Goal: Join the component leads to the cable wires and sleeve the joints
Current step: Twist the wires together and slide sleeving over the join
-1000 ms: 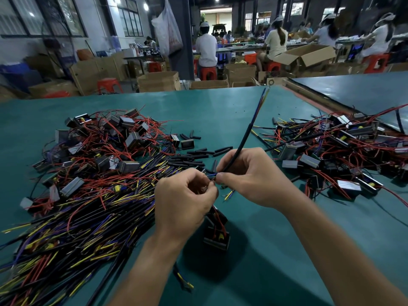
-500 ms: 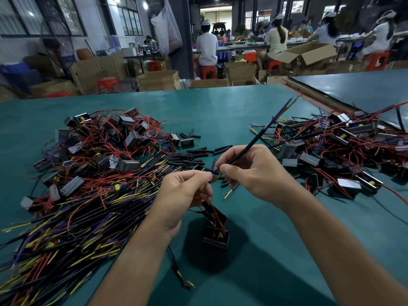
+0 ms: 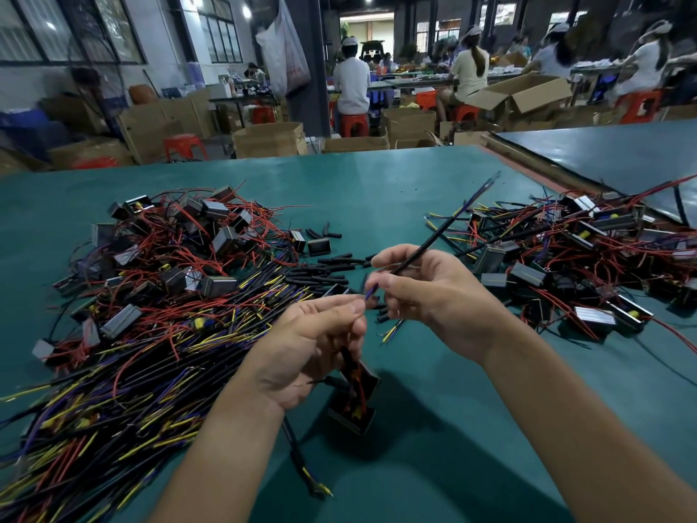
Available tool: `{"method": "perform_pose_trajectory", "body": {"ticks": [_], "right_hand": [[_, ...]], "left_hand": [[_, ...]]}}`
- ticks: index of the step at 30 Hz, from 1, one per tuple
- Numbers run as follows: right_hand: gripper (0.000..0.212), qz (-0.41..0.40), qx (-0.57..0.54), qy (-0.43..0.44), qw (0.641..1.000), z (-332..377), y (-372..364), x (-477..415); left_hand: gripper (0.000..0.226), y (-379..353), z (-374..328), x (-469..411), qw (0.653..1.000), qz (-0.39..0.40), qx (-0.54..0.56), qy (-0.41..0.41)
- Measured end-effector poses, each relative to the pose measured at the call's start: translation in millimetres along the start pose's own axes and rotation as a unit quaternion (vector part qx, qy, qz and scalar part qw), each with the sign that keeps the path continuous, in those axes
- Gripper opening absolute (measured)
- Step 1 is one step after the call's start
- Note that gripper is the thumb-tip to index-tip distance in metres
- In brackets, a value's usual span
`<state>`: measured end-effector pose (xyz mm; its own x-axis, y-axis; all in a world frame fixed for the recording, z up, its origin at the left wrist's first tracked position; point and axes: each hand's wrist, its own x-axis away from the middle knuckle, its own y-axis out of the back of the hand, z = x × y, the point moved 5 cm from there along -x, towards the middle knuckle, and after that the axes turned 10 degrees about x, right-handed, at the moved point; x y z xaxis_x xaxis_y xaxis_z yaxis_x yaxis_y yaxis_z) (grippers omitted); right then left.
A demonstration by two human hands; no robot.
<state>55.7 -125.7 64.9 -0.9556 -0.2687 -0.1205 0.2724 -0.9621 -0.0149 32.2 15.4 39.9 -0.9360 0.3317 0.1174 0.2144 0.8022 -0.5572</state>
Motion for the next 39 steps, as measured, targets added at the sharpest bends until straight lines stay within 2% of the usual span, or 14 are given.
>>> {"method": "perform_pose_trajectory", "body": {"ticks": [5,13,17,20,23,25,30,39], "right_hand": [[0.017,0.008,-0.053,-0.076,0.996,-6.7,3.0,0.1],[0.02,0.041,-0.128,-0.145,0.98,-13.8,-0.6,-0.3],[0.025,0.052,-0.109,-0.125,0.985,-9.4,-3.2,2.3],[0.035,0.033,-0.045,-0.074,0.996,-3.6,-0.7,2.2],[0.039,0.008,0.004,-0.041,0.999,-0.3,2.8,1.8],[0.038,0.005,0.015,-0.036,0.999,-0.5,2.6,2.3],[0.031,0.008,0.007,-0.041,0.999,-1.8,3.9,2.4],[0.035,0.024,-0.011,-0.042,0.999,-0.8,7.6,2.6]], "left_hand": [[0.016,-2.8,0.8,0.1,0.998,0.004,-0.056,-0.021],[0.019,-3.4,3.4,2.9,0.999,-0.004,-0.051,-0.009],[0.019,-4.3,2.0,3.5,0.997,-0.021,-0.073,-0.018],[0.02,-4.4,0.3,2.6,0.992,-0.043,-0.11,-0.039],[0.008,-4.6,-2.3,2.7,0.986,-0.066,-0.133,-0.077],[0.018,-4.4,-3.9,3.0,0.983,-0.08,-0.13,-0.106],[0.025,-3.3,-8.3,2.7,0.97,-0.088,-0.152,-0.17],[0.019,-4.5,-9.1,2.9,0.97,-0.071,-0.152,-0.174]]}}
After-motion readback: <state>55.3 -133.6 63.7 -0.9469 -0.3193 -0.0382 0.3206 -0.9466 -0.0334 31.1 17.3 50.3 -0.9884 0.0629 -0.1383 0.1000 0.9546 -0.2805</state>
